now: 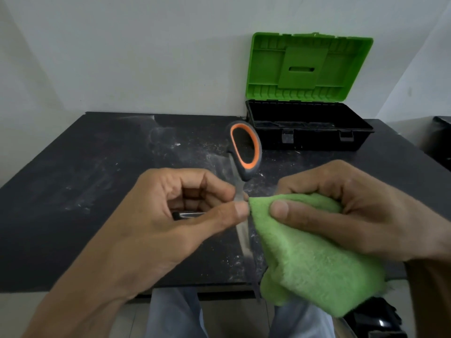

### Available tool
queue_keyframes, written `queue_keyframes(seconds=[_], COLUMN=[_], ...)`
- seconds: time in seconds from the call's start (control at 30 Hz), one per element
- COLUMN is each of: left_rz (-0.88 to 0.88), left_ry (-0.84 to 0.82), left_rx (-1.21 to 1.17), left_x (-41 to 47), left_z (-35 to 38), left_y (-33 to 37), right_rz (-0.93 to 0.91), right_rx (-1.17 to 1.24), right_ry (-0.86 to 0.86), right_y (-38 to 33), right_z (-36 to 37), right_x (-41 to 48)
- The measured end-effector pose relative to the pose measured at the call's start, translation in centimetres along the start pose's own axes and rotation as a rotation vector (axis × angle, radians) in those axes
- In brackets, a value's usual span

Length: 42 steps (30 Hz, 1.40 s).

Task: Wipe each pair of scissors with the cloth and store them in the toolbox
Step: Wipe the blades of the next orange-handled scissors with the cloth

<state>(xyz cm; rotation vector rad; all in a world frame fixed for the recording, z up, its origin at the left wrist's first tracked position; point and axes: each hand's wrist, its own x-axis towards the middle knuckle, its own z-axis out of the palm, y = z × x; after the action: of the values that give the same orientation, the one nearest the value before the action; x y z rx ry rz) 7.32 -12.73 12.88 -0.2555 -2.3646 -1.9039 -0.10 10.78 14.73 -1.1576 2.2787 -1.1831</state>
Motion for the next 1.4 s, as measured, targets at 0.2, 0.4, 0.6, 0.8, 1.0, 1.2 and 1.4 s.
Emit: queue_keyframes(seconds=[0.2, 0.4, 0.6, 0.8, 1.0, 1.2, 1.4], left_rz=[0.000, -0.017, -0.025, -0.142, -0.182, -0.183, -0.145], left_ry=[0.014, 0.019, -0.006, -0.025, -0.055, -0.077, 0.009], left_rx=[-0.054, -0.080, -0.093, -0.230, -0.275, -0.258, -0.212], left_x=[0.5, 0.4, 0.5, -0.2, -0.4, -0.2, 0.0], left_z=[-0.1, -0.1, 0.0, -1.0, -0.9, -0.5, 0.4], left_y=[0.3, 0.9, 0.5, -0.1, -0.1, 0.3, 0.9], right_rz=[-0.002, -0.015, -0.042, -0.039, -0.044, -0.041, -0.044], right_rx=[-0.031, -0.030, -0.008, 0.163, 0.239, 0.243, 0.108], right_ry=[0.026, 0.017, -0.007, 0.035, 0.037, 0.025, 0.117], right_y=[-0.1, -0.4, -0.4, 0.7, 1.4, 1.8, 1.3], right_z=[-1.2, -1.5, -0.1, -1.5, -1.7, -1.9, -1.2], right_x=[0.0, -0.2, 0.7, -0.9, -1.8, -2.5, -2.4])
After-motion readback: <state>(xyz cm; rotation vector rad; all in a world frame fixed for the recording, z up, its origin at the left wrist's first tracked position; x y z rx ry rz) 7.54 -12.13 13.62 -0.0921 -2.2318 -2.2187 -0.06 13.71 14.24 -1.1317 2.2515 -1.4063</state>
